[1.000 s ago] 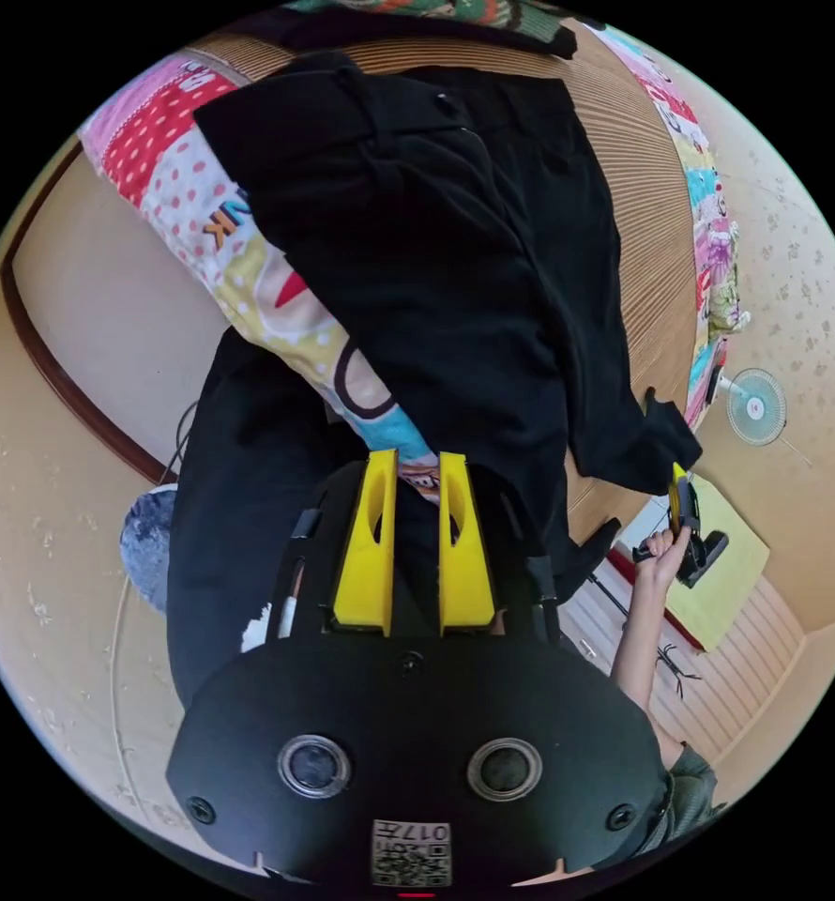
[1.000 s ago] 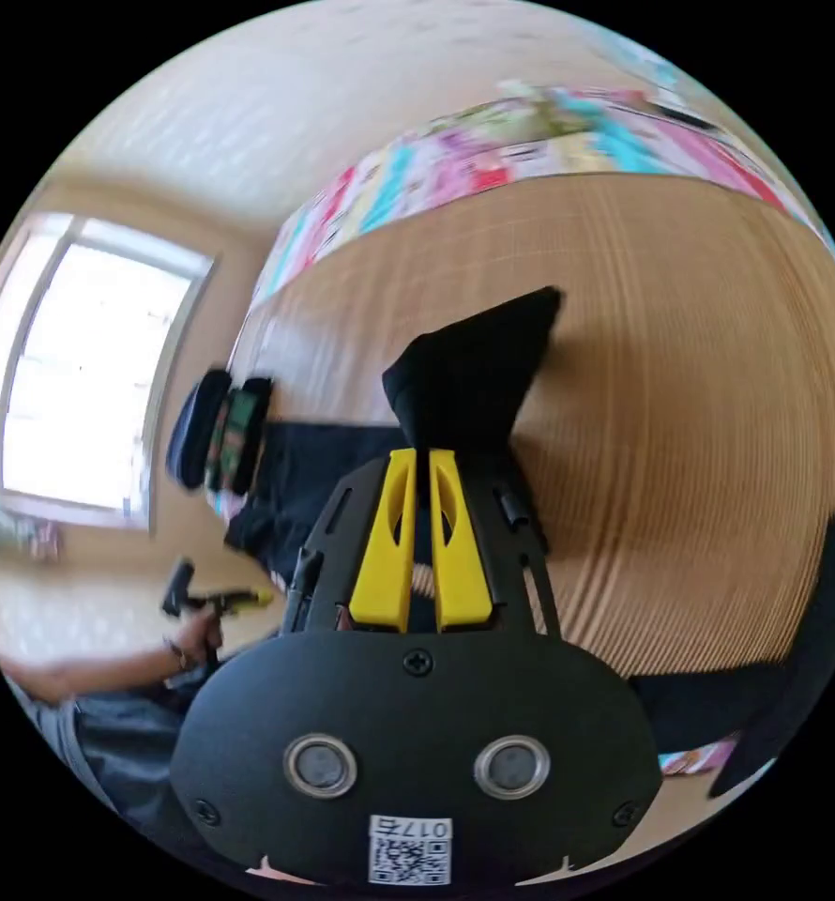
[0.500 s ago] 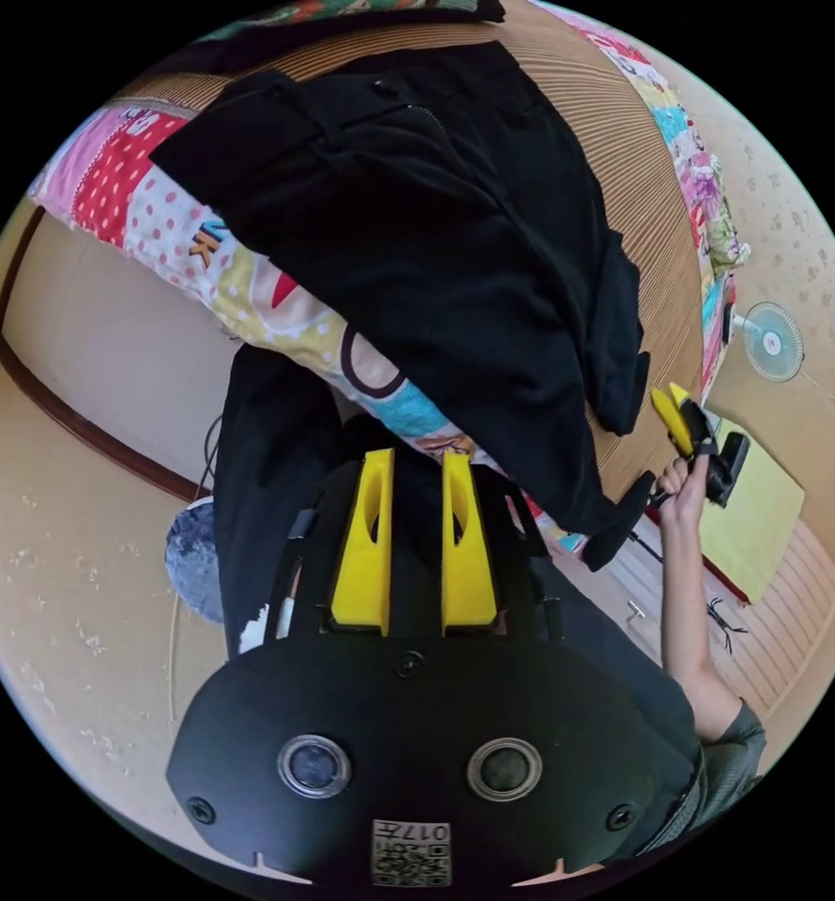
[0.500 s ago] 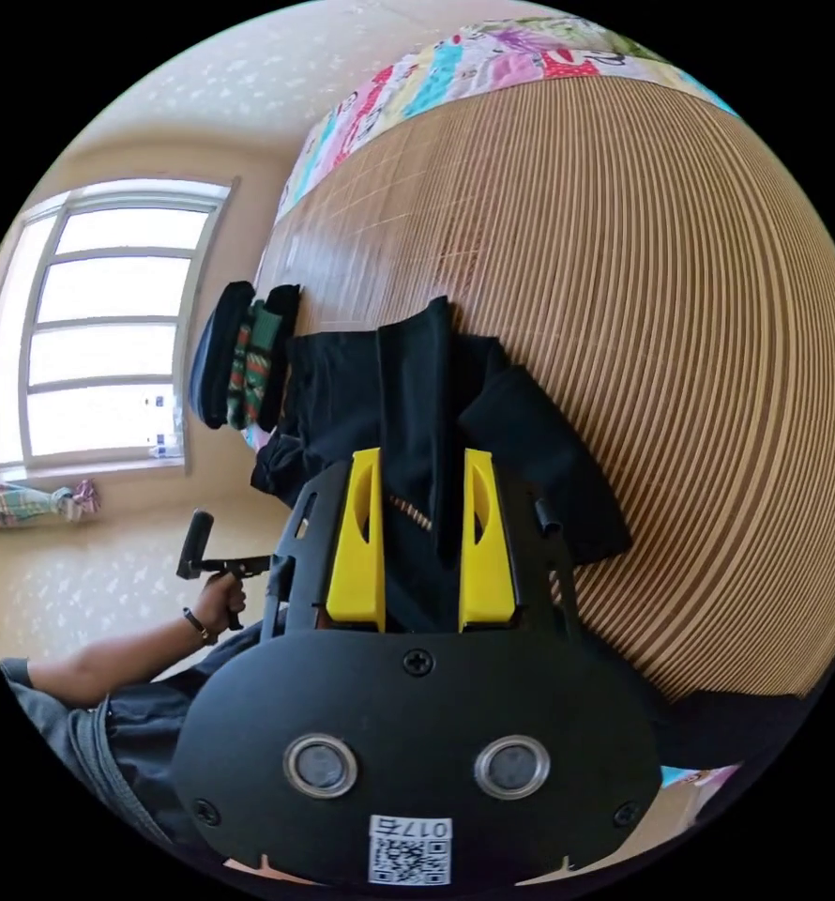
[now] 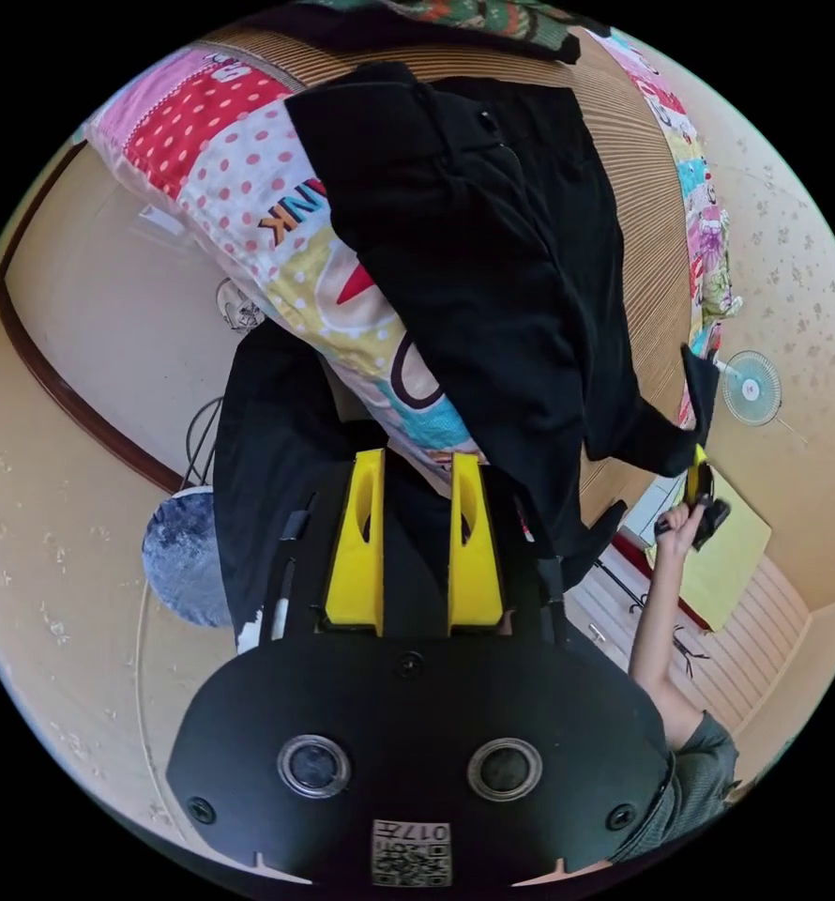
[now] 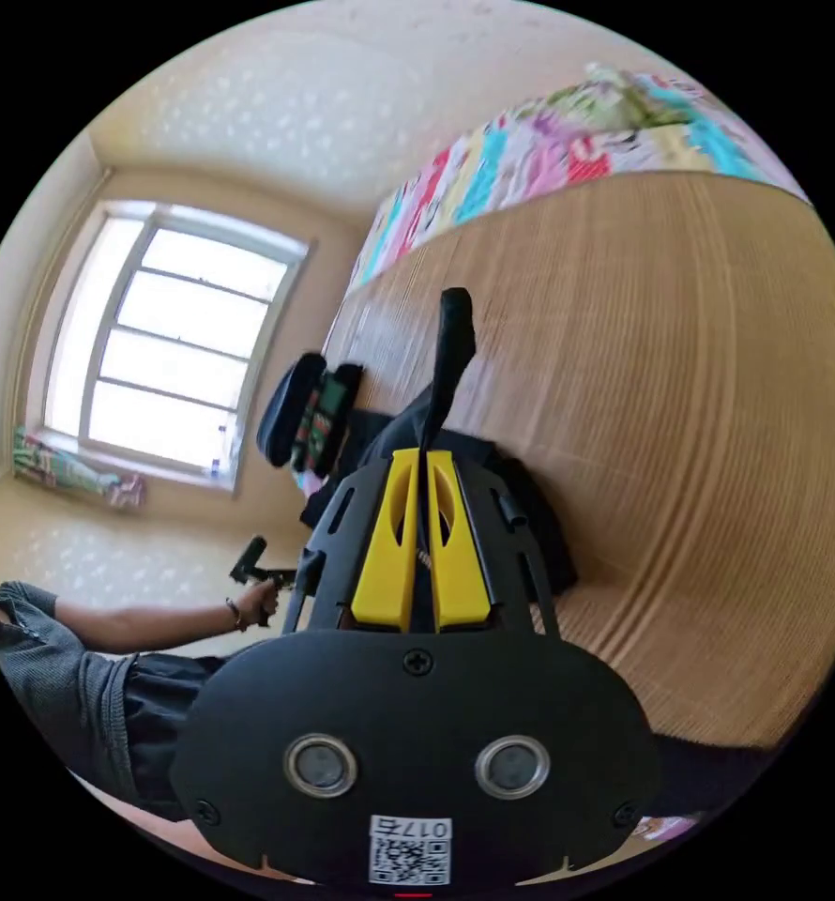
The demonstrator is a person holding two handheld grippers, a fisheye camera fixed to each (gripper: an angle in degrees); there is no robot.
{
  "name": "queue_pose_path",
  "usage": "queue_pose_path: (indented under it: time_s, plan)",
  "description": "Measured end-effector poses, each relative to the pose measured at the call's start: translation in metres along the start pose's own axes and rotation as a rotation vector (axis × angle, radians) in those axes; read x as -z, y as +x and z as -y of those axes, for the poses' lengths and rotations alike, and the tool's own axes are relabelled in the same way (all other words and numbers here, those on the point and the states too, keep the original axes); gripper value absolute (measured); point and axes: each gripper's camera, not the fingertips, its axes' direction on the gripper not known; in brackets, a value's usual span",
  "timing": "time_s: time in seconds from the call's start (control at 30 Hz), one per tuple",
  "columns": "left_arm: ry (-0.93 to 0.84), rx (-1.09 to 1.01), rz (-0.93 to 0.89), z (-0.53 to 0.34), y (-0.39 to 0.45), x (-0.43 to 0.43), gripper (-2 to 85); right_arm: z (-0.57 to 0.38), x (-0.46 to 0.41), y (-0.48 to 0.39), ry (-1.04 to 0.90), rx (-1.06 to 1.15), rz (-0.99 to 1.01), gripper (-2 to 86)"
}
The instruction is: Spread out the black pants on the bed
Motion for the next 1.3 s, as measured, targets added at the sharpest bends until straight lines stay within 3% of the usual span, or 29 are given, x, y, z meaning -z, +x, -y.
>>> queue_pose_path:
  time_s: [0.1, 0.17, 0.23, 0.43, 0.53, 0.7, 0.87, 1.1, 1.3]
  plan:
    - [0.035, 0.021, -0.048, -0.001, -0.005, 0.005, 11.2, -0.041, 0.071, 0.053, 0.163, -0.243, -0.228, 4.7]
    - [0.058, 0.027, -0.076, 0.000, -0.007, 0.008, 11.4, -0.072, 0.090, 0.100, 0.122, -0.477, -0.258, 7.3]
    - [0.095, 0.042, -0.111, 0.003, -0.012, 0.015, 12.8, -0.129, 0.101, 0.146, 0.068, -0.751, -0.211, 8.3]
    - [0.239, 0.155, -0.192, 0.014, -0.037, 0.045, 15.8, -0.287, 0.111, 0.138, 0.450, -0.993, 0.084, 6.9]
    - [0.289, 0.189, -0.214, 0.026, -0.050, 0.056, 16.1, -0.346, 0.092, 0.119, 0.507, -1.110, 0.146, 7.3]
    - [0.277, 0.153, -0.151, 0.041, -0.050, 0.068, 14.7, -0.378, 0.070, 0.095, 0.497, -1.202, 0.183, 9.0]
    - [0.276, 0.077, -0.151, 0.041, -0.047, 0.079, 8.8, -0.347, 0.069, 0.097, 0.438, -1.176, 0.140, 10.8]
    - [0.172, -0.191, -0.424, 0.028, -0.055, 0.124, 5.1, -0.291, 0.045, 0.100, 0.350, -1.270, 0.037, 10.8]
    - [0.172, -0.151, -0.482, -0.009, -0.081, 0.143, 5.0, -0.269, 0.034, 0.064, 0.180, -1.151, -0.152, 2.6]
